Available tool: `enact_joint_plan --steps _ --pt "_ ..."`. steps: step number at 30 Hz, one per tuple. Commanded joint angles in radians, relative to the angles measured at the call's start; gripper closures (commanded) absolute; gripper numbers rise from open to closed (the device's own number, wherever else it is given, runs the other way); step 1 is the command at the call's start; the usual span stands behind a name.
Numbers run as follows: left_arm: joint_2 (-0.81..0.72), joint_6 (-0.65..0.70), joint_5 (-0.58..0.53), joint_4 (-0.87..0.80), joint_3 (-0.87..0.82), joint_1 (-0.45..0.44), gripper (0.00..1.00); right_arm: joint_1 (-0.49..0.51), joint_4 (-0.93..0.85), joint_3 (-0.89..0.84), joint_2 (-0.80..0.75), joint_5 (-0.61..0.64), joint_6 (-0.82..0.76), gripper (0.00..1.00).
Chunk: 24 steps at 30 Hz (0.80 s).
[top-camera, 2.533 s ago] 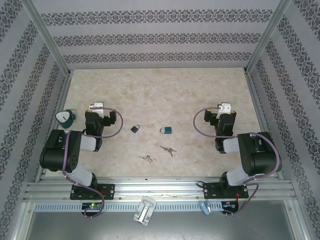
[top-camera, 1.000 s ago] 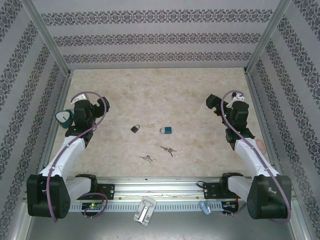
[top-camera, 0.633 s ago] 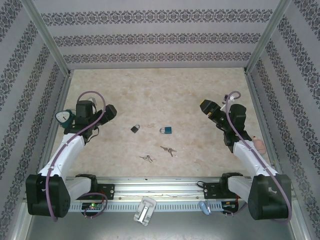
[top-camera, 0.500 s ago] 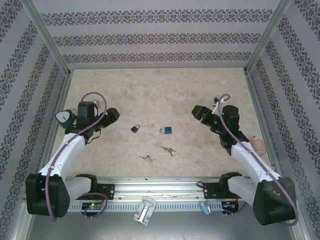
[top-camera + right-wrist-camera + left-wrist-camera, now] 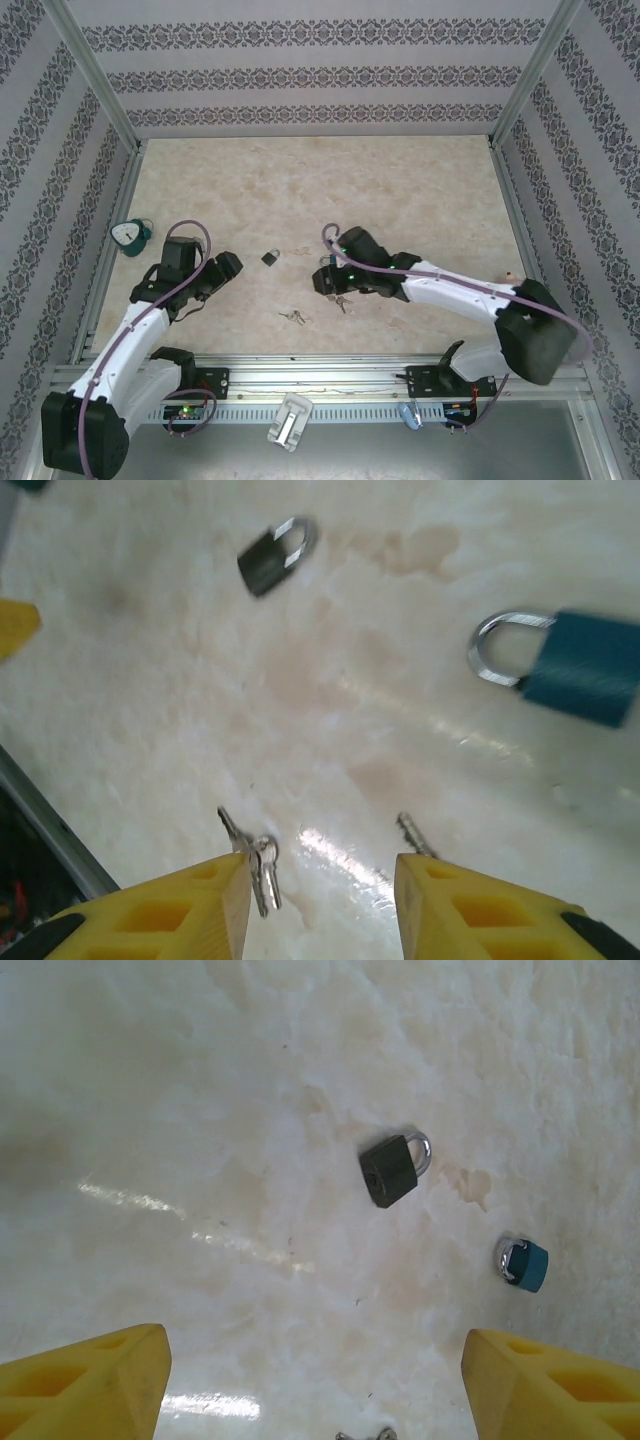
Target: Unlock with the key
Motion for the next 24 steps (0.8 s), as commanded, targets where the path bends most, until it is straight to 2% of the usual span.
enact_joint_plan --steps 1,4,13,17,24 --pt "-0.037 -0.063 -0.036 -0.081 -0.024 -0.011 0.24 0.081 -0.067 0.076 0.083 0.065 0.001 0.53" --pt "-0.049 -0.072 -0.047 -0.1 -0.037 -0.011 0.23 0.107 -0.104 0.132 0.169 0.034 0.045 0.56" --pt "-0.015 -0.077 -0.061 -0.082 -0.044 -0.01 0.22 0.175 -0.242 0.293 0.366 -0.036 0.072 0.56" --pt "-0.007 -0.08 -0.062 -0.081 -0.052 -0.011 0.22 0.184 -0.268 0.337 0.421 -0.071 0.087 0.56" --pt "-0.015 -0.085 -0.072 -0.081 -0.061 -0.01 0.22 0.189 -0.336 0.397 0.487 -0.051 0.089 0.54"
